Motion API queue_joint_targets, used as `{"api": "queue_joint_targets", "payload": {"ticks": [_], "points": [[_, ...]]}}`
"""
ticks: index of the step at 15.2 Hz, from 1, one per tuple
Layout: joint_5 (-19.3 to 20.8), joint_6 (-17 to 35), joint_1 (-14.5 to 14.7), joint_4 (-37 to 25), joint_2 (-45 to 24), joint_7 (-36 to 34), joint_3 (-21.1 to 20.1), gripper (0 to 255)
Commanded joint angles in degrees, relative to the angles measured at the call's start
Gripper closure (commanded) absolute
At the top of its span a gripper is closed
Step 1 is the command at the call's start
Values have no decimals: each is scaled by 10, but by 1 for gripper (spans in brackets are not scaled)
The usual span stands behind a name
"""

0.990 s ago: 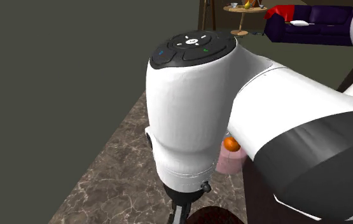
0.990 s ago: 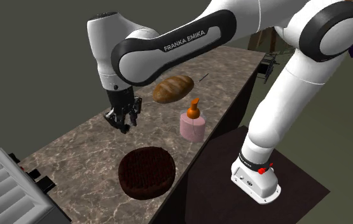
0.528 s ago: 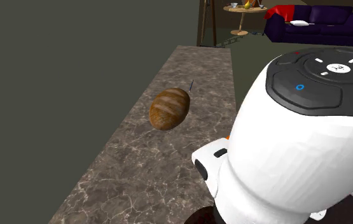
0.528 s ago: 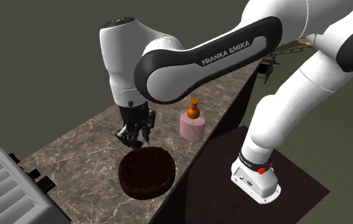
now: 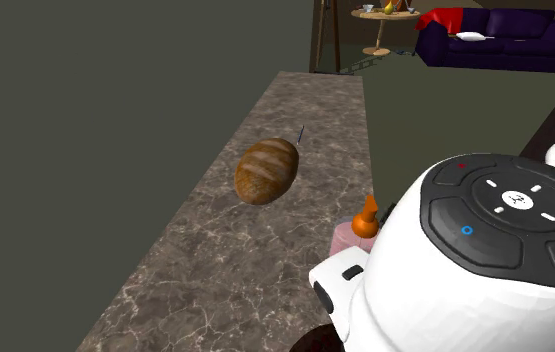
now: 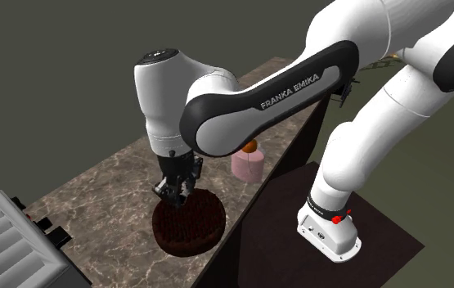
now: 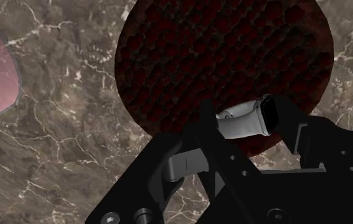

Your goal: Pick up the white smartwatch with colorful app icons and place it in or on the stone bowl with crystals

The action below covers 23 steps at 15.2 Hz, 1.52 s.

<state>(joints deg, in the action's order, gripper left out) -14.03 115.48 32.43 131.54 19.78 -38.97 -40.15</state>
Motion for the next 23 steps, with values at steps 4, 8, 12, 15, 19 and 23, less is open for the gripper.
{"api": "queue_joint_targets", "payload": {"ticks": [4, 8, 12, 15, 19, 23], "points": [[3, 42, -2, 27, -16, -4, -11, 255], [6, 62, -3, 38, -25, -7, -16, 255], [6, 62, -3, 38, -25, -7, -16, 255], [6, 61, -3, 38, -25, -7, -16, 0], [6, 61, -3, 38, -25, -7, -16, 0], [-1, -1, 0, 0, 1, 1, 1, 0]]}}
